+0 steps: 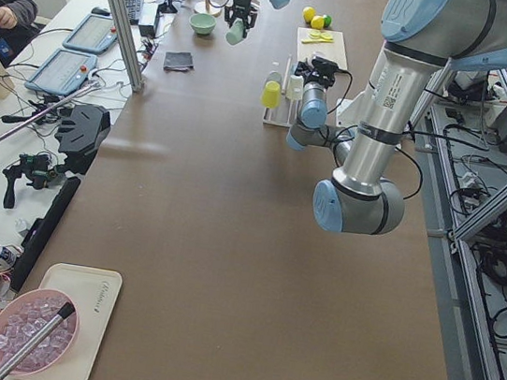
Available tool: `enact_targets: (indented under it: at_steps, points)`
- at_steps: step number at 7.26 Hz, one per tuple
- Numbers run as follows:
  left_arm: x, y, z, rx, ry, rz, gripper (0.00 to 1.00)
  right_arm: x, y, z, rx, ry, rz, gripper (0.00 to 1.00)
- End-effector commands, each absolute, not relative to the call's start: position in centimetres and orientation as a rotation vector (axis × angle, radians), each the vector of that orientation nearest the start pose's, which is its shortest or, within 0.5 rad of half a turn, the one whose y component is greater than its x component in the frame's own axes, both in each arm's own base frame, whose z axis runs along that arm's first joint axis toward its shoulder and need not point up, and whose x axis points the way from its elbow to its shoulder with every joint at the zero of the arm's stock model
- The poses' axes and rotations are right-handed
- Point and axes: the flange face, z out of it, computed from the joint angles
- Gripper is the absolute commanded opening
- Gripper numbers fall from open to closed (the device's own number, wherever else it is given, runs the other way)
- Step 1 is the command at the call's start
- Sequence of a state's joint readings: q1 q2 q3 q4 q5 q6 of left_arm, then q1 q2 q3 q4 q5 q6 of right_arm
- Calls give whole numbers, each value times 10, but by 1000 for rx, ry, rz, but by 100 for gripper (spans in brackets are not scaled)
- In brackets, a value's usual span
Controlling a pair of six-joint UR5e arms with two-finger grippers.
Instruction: Place cup on cup holder
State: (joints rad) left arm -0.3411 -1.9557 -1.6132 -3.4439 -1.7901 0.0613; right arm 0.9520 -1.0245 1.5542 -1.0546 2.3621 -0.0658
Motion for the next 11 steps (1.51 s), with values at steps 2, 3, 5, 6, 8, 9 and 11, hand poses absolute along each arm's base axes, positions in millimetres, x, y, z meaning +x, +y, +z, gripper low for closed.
enact_targets:
  at_steps: [2,3,5,6,8,9,11]
  points:
    - [487,-290,260,2197,1231,973,50,-319,-559,292,912,-1113,-896,49]
    - [488,-290,270,2212,1237,965,50,-316,-555,289,932,-1153,-852,49]
    - [494,-289,283,2203,1247,966,50,-306,-546,292,999,-1202,-771,49]
    - [494,-289,286,2191,1251,970,51,-302,-545,294,1027,-1224,-712,49]
    - [499,-280,287,2085,1382,941,51,-304,-546,308,1109,-1265,-633,49]
    - [500,-279,286,2078,1395,942,51,-308,-540,306,1159,-1300,-586,49]
    - [504,-275,285,2072,1409,944,51,-339,-520,307,1200,-1385,-489,49]
